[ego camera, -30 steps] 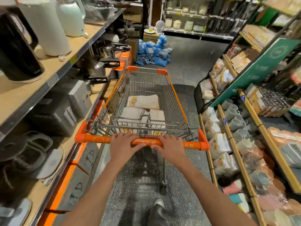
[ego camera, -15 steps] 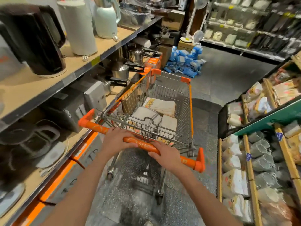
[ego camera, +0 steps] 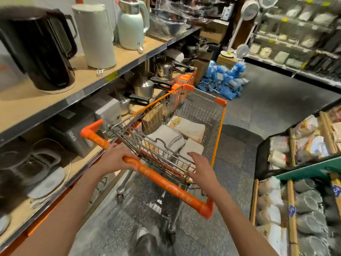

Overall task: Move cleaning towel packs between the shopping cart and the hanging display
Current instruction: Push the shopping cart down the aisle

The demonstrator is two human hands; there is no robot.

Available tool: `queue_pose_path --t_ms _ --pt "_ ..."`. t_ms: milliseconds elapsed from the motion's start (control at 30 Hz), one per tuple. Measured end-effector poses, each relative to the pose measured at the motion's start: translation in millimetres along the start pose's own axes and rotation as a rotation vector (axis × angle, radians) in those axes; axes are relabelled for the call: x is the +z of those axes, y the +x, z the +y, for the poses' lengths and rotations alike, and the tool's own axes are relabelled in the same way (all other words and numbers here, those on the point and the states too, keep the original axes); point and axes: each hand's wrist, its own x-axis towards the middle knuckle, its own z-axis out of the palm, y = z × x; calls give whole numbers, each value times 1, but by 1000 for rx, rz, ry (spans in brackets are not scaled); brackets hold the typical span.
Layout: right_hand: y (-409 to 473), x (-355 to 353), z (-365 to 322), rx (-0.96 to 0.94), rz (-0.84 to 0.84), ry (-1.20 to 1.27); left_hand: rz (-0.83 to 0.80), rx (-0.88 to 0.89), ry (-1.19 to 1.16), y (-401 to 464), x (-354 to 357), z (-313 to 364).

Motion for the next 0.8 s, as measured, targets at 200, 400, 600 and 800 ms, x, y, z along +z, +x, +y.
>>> queue_pose_path --t_ms 200,400,600,800 --pt "46 5 15 84 -173 61 -147 -70 -111 28 -15 -17" --pt "66 5 13 37 -202 190 -8 -281 -360 68 -18 -10" --pt "81 6 21 16 -256 206 184 -384 -307 115 30 62" --pt "122 -18 77 -144 -427 311 344 -644 -187 145 78 110"
